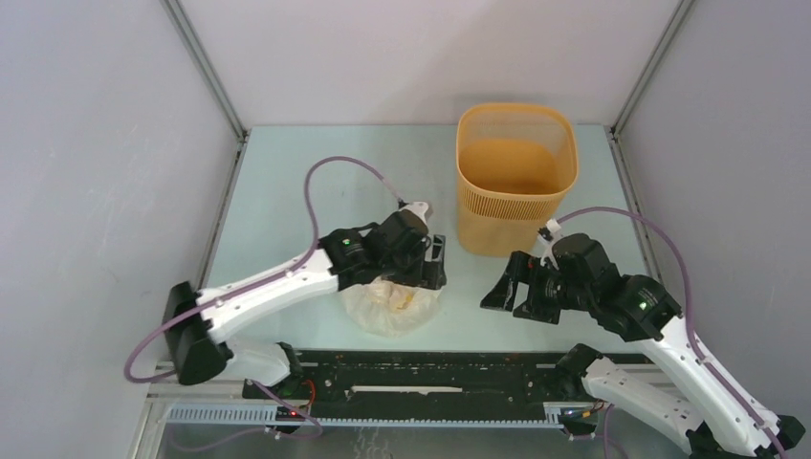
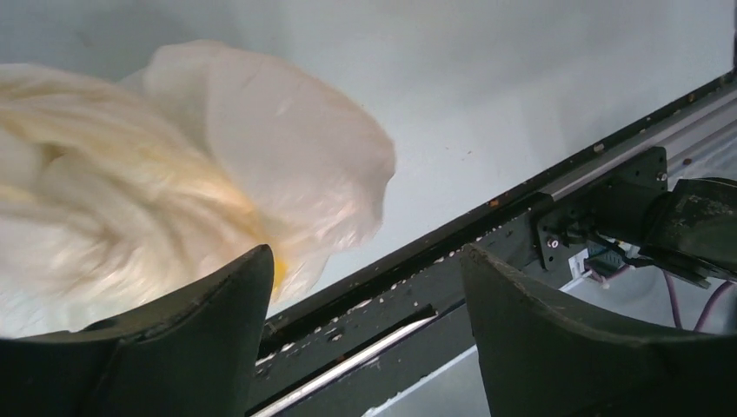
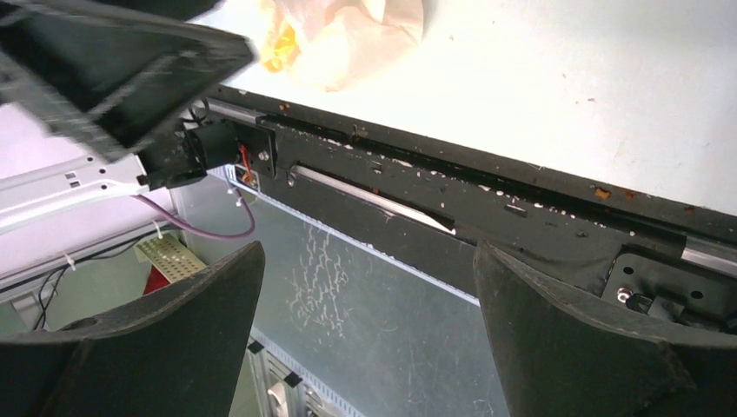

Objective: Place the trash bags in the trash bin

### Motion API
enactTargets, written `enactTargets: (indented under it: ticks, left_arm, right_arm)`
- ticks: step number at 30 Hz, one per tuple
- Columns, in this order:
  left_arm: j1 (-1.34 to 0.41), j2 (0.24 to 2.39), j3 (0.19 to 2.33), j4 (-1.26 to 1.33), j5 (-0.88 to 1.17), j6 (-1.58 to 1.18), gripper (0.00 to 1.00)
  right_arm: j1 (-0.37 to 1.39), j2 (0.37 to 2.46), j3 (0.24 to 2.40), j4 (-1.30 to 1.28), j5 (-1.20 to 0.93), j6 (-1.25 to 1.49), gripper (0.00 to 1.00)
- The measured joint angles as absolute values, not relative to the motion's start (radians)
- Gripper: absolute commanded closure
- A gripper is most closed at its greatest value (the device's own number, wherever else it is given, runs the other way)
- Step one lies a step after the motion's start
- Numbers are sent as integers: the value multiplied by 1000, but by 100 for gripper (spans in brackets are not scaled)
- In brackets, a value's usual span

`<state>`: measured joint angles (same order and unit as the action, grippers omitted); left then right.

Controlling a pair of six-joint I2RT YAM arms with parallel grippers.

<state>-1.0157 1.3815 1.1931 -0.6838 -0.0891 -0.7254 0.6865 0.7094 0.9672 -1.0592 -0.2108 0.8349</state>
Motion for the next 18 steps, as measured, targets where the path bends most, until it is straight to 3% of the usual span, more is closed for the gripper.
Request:
enactTargets:
  ticks: [5,12,18]
  left_arm:
    - [-945,1167,1131,-764,-151,-727,7]
    - [-643,886,889,-795,-120,-793,4]
    - [-546,910,749,-741,-7,-874,15]
  right_arm:
    - [688,761,945,-1041,-258,829,0]
    - [757,936,943,-908,-313,830,0]
    - [871,1089,972,-844,-257,840,0]
